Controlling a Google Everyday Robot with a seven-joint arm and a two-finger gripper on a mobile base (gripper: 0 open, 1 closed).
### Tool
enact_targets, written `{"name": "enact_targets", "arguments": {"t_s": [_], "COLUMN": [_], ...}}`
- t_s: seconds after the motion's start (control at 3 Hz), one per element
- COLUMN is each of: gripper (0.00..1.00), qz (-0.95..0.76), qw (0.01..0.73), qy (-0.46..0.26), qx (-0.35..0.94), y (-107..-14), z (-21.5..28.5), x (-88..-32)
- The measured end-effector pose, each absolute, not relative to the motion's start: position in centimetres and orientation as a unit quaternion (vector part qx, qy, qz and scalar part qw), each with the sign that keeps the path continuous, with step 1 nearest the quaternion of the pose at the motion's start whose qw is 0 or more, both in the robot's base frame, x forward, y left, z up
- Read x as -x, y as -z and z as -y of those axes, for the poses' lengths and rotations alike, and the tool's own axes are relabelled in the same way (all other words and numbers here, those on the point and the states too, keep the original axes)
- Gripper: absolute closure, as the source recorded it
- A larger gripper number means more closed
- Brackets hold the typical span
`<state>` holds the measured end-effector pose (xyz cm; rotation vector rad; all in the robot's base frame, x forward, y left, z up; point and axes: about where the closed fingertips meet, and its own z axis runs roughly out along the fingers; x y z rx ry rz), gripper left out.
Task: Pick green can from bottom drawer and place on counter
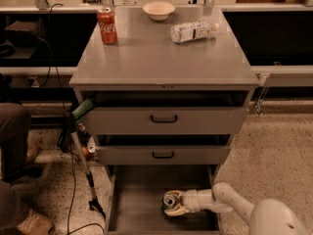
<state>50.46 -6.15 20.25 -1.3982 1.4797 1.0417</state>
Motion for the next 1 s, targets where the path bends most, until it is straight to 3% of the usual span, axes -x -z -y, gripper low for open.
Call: {"name": "enact_targets", "arguments": {"t_s": [0.67,1.0], "gripper": [1.0,1.0], "qz": [-0.556,-0.542], "qw": [0.434,0.446], "qy": [-0.417,-0.376], "qx": [0.574,0.605], "y": [-32.3,-40.7], "z": [14.3,17.9], "x": [-47.4,-46.1]}}
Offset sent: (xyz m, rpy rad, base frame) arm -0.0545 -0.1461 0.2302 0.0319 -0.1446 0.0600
